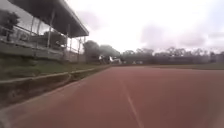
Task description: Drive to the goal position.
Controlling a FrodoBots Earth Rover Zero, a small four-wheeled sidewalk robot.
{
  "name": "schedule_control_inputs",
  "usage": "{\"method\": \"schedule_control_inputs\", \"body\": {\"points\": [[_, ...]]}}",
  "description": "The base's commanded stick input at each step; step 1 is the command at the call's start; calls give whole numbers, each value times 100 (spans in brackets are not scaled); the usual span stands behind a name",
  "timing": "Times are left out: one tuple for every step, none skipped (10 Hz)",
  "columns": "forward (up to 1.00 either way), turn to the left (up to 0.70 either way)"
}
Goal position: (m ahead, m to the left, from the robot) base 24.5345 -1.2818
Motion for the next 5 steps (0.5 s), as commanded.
{"method": "schedule_control_inputs", "body": {"points": [[70, 1], [70, 1], [70, 1], [70, 1], [70, 1]]}}
